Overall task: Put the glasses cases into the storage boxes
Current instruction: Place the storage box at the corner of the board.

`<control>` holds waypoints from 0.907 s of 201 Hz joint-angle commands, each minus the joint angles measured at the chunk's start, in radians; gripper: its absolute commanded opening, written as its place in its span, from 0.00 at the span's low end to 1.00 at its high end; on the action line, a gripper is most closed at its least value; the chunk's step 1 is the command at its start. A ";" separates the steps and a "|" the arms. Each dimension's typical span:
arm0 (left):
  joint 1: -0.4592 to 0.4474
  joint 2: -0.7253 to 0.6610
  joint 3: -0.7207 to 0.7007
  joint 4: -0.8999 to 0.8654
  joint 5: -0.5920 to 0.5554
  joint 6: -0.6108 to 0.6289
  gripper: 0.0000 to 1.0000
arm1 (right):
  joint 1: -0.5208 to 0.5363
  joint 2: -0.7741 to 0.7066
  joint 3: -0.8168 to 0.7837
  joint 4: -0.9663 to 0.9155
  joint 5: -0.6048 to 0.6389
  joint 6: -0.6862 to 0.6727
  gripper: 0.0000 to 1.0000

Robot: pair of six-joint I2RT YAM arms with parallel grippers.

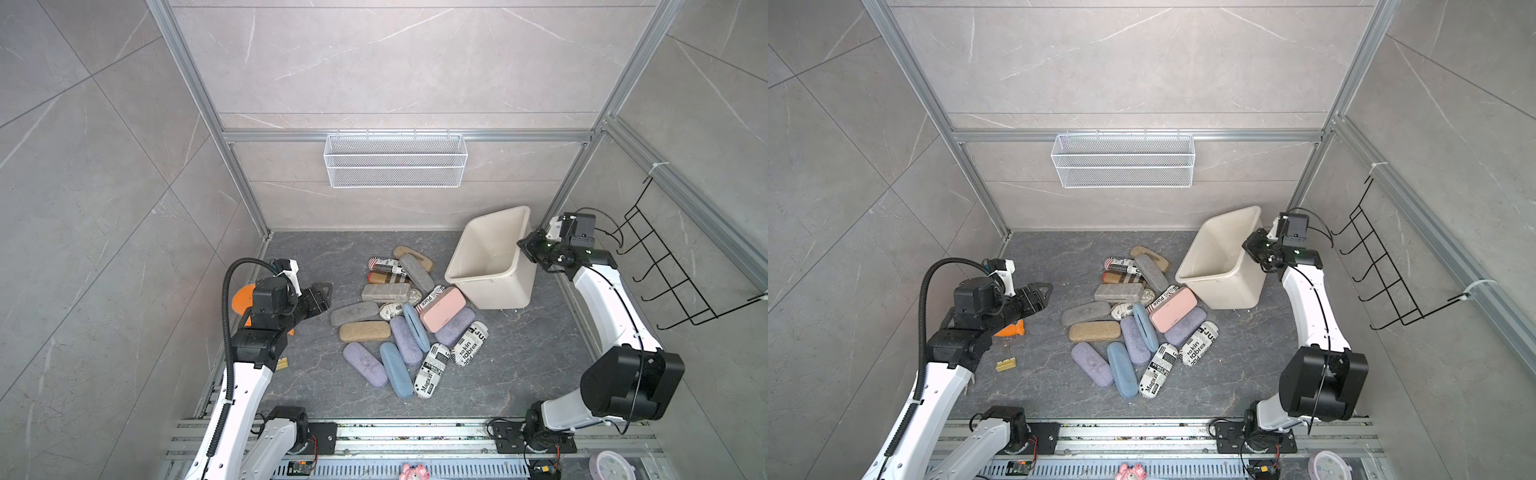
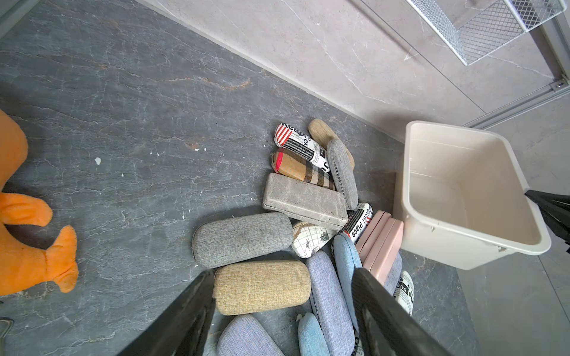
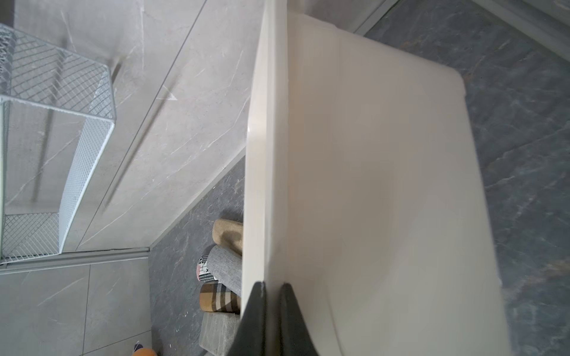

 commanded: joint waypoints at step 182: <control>-0.005 -0.002 -0.004 0.041 0.103 -0.008 0.73 | 0.114 -0.096 0.059 -0.293 0.337 -0.163 0.70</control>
